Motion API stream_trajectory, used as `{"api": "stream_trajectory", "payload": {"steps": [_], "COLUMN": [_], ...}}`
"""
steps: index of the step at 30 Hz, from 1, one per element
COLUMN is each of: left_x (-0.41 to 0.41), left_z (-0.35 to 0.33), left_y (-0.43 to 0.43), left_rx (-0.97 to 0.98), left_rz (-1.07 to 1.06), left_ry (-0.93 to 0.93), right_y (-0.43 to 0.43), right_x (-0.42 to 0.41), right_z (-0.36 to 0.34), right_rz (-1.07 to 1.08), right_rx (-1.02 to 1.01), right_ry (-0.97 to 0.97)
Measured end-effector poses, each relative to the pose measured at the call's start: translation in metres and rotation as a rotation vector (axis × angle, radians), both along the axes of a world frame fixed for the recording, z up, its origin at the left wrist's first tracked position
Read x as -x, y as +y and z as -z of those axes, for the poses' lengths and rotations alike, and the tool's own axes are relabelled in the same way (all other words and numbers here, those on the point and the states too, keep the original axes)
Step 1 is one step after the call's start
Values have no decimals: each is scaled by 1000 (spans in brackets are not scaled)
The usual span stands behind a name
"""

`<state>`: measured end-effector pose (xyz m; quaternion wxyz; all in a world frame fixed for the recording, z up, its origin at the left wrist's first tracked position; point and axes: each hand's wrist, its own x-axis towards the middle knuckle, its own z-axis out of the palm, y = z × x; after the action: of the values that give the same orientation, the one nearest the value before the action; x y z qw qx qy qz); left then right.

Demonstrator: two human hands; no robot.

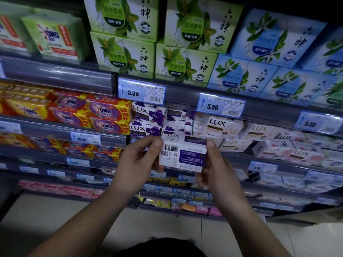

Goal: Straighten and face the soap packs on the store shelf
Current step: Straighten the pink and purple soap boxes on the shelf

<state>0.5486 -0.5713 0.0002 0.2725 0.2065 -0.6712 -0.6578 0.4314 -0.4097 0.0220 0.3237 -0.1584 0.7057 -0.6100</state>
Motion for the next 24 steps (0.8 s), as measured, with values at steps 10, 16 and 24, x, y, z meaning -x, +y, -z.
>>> {"api": "stream_trajectory", "payload": {"steps": [10,16,24], "left_x": [-11,-11,2], "left_z": [-2,8,11], "left_y": [-12,-11,-2], "left_rx": [-374,-277,-215], "left_rz": [97,128,234], "left_ry": [-7,11,115], "right_y": [14,15,19], "right_x": [5,2,-2], "right_z": [-5,7,14], "right_rz": [-163,-84,33], "right_rx": [209,280,251], "right_ry": [148,284,393]}}
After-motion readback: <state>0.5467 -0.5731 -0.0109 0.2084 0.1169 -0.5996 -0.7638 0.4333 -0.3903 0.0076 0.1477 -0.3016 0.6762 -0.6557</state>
